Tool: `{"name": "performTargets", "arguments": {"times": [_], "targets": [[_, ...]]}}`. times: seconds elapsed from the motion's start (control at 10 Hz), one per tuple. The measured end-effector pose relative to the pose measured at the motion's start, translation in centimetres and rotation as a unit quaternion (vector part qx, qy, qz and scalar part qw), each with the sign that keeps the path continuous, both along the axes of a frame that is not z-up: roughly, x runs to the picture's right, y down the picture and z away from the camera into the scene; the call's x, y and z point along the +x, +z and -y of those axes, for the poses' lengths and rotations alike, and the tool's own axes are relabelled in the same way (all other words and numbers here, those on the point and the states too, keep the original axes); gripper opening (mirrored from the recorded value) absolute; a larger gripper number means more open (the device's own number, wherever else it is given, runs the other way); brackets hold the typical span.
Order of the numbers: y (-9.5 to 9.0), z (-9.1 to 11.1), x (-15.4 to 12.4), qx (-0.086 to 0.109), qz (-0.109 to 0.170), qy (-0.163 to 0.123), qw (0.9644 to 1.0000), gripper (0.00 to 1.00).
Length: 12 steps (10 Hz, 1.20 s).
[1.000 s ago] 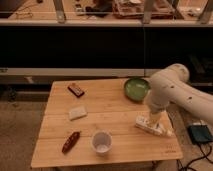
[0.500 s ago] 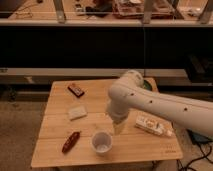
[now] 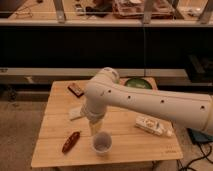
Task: Place the pepper in the ceramic cup
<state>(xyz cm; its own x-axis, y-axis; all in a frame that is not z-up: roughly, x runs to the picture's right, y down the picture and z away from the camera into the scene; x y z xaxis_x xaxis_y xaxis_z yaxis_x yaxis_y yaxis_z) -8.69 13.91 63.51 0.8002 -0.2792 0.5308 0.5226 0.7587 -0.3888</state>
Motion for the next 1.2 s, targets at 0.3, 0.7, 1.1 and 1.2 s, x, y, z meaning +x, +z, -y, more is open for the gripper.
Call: {"name": "performTargets", "arguments": {"times": [0.3,0.7,1.1,1.2], "targets": [[1.5,-1.3,-3.2,0.023,0.051,-0.006,0.9984,0.65],[6.6,-4.4,-5.0,0.043,0.054,-0.042,0.9967,0.65],[7.7,-5.1,-4.8,0.045,0.041,-0.056,0.9966,0.65],[7.7,-5.1,-4.9,0.042,0.042,-0.056,0.9966,0.65]]}}
